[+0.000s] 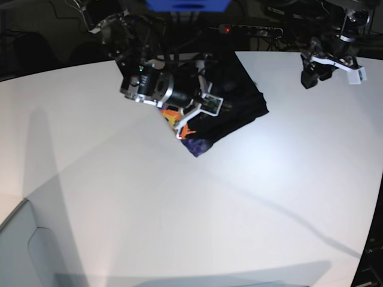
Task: Fold the T-shirt properly
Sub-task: 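Lower the left gripper and grasp the bundle's edge beside the right gripper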
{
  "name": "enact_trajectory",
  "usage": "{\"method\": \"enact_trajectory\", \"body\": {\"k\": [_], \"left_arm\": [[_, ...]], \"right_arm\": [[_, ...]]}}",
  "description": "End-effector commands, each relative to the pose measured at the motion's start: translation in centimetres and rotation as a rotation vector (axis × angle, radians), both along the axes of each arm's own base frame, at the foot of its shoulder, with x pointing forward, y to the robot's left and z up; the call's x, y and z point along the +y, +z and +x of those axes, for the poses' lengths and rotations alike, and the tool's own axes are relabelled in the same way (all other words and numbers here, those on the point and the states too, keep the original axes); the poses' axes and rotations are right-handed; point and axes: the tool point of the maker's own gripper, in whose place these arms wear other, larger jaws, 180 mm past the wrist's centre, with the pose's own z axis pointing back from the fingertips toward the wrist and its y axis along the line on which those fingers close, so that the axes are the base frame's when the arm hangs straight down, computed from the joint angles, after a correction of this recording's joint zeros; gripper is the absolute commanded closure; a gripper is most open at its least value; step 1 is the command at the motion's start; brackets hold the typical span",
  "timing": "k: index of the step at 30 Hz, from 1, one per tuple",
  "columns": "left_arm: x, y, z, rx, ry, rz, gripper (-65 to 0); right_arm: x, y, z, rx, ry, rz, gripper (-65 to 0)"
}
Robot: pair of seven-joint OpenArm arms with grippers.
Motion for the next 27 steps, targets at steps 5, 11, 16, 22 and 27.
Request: {"method": "enact_trajectory", "body": {"k": [5, 11, 16, 22, 27], "left_arm": [[-2.7, -0.2, 0.6, -0.034, -0.017, -0.073, -38.8], [-6.3, -0.7, 1.9, -0.04, -0.113, -0.139, -53.1], [-9.0, -2.4, 2.0, -0.006, -0.169, -0.218, -61.8], [-9.1, -6.1, 0.6, 0.078, -0.121, -0.31, -64.0], [-9.0, -6.2, 0.8, 0.066, -0.111, -0.308, -64.0]], "right_arm": [[-2.2, 0.2, 1.1, -0.023, -0.029, -0.005, -0.1], [-3.5, -0.8, 0.6, -0.01, -0.028, -0.044, -0.1], [-4.6, -0.9, 1.4, -0.014, -0.062, -0.054, -0.1], [-6.5, -0.7, 2.9, -0.023, -0.132, -0.06, -0.1], [-6.9, -0.7, 3.2, -0.025, -0.147, -0.062, -0.1]]}}
